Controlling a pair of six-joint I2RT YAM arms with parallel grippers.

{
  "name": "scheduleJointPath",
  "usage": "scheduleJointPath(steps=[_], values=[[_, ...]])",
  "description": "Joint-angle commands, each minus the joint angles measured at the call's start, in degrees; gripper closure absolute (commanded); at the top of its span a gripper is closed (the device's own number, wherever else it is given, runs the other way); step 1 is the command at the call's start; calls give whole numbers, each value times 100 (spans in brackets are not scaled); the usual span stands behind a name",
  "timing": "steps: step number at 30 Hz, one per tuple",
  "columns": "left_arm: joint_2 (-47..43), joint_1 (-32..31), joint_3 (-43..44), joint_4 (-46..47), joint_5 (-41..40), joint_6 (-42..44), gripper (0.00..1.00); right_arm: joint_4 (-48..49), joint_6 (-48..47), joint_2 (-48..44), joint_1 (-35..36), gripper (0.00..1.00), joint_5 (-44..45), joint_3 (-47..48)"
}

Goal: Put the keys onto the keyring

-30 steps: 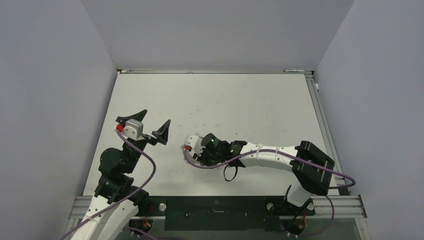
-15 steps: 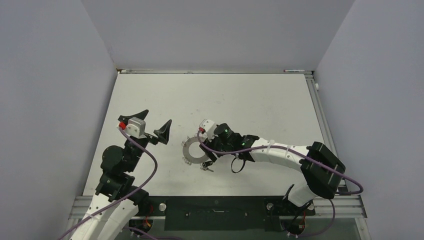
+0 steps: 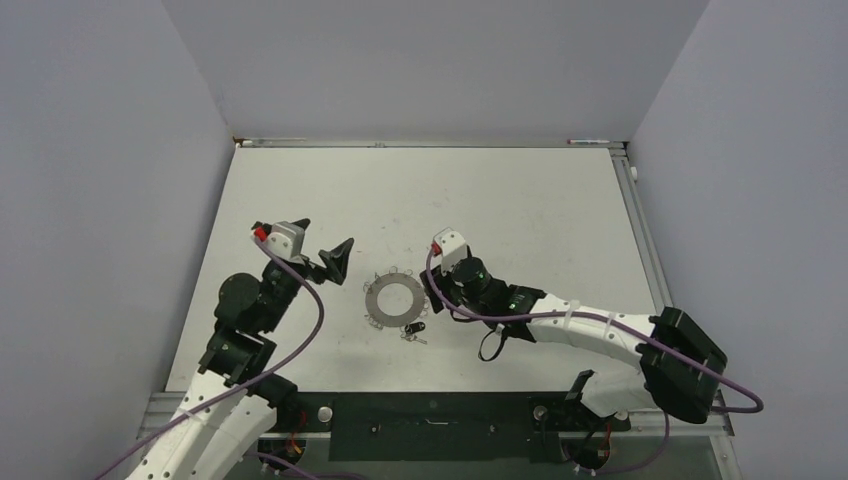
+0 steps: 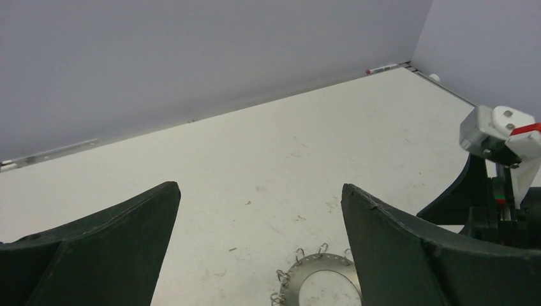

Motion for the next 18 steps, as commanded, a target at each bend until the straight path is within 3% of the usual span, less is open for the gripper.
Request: scheduleJointPath(steps=[1,7,10,18], values=[[331,38,260,123,484,-487,4,582,451,-772,-19,37,956,-385],[856,55,530,-242,74,-1789,4,582,559,-1693,-17,27,1569,-768],[1436,109,1084,-1100,70,-1933,4,375,617,-2009,-16,19,1985,-802],[2703,459,2297,-2638,166,-2344,4,32,881,-2714,-15,15,3018,-859]])
